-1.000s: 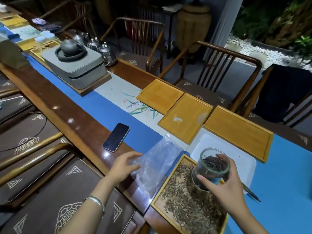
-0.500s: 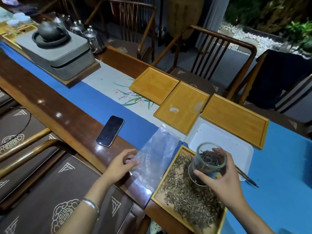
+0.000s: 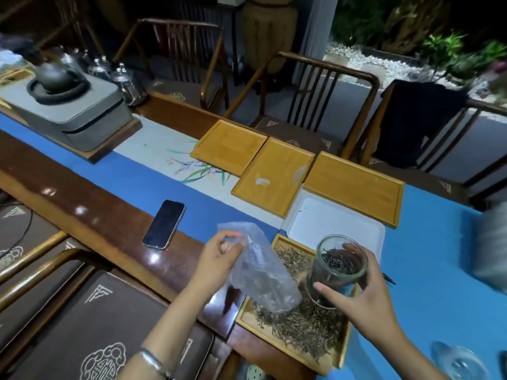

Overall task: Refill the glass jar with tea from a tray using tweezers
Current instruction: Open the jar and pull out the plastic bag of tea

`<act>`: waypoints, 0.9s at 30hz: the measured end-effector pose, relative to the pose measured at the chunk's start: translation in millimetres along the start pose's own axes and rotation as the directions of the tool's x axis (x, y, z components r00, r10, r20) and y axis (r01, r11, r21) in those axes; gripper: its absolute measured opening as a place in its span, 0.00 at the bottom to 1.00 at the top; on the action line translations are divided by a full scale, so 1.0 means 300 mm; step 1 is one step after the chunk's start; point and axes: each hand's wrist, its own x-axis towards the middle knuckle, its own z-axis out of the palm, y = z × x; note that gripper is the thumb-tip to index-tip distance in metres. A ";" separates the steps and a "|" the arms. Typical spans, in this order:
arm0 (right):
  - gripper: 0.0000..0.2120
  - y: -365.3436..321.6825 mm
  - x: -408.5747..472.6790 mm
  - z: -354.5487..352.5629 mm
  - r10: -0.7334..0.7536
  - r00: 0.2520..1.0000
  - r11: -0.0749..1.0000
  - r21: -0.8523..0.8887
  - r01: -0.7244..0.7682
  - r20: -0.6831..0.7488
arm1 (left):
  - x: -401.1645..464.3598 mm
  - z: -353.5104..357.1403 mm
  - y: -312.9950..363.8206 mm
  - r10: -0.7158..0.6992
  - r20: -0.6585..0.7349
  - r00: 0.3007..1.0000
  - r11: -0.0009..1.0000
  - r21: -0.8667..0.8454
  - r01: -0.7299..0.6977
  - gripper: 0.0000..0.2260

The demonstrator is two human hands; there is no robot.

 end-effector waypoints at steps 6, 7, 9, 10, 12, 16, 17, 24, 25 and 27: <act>0.36 -0.080 -0.141 -0.213 -0.061 0.995 0.997 0.042 0.064 -0.073 | -0.100 0.254 0.170 0.035 0.177 0.984 0.994 -0.105 -0.017 0.02; 0.36 -0.090 -0.173 -0.257 -0.069 0.994 0.996 0.042 0.073 -0.084 | -0.112 0.304 0.188 0.035 0.194 0.980 0.994 -0.108 -0.014 0.02; 0.37 -0.103 -0.243 -0.351 -0.084 0.990 0.996 0.030 0.088 -0.113 | -0.136 0.404 0.218 0.038 0.211 0.977 0.996 -0.089 -0.020 0.04; 0.37 -0.106 -0.280 -0.400 -0.087 0.988 0.996 0.021 0.090 -0.128 | -0.151 0.456 0.232 0.040 0.217 0.975 0.997 -0.075 -0.024 0.06; 0.39 -0.103 -0.354 -0.491 -0.070 0.986 0.997 0.017 0.074 -0.148 | -0.184 0.555 0.250 0.033 0.218 0.975 0.998 -0.056 -0.022 0.08; 0.40 -0.071 -0.477 -0.642 -0.025 0.991 0.999 0.017 0.027 -0.131 | -0.277 0.753 0.270 0.008 0.291 0.957 1.000 -0.028 0.000 0.08; 0.41 -0.056 -0.499 -0.667 -0.011 0.994 0.999 0.030 0.014 -0.113 | -0.303 0.800 0.271 -0.017 0.328 0.945 1.000 -0.012 0.023 0.09; 0.38 0.086 -0.552 -0.784 0.006 0.997 0.999 0.035 -0.003 -0.079 | -0.453 1.025 0.249 -0.062 0.477 0.877 0.996 0.080 0.027 0.11; 0.38 0.106 -0.558 -0.806 0.017 0.997 0.999 0.043 -0.014 -0.077 | -0.465 1.043 0.245 -0.036 0.476 0.879 0.996 0.089 -0.007 0.08; 0.38 0.141 -0.570 -0.847 0.034 0.997 0.998 0.053 -0.031 -0.063 | -0.483 1.065 0.242 0.006 0.473 0.881 0.993 0.102 -0.061 0.05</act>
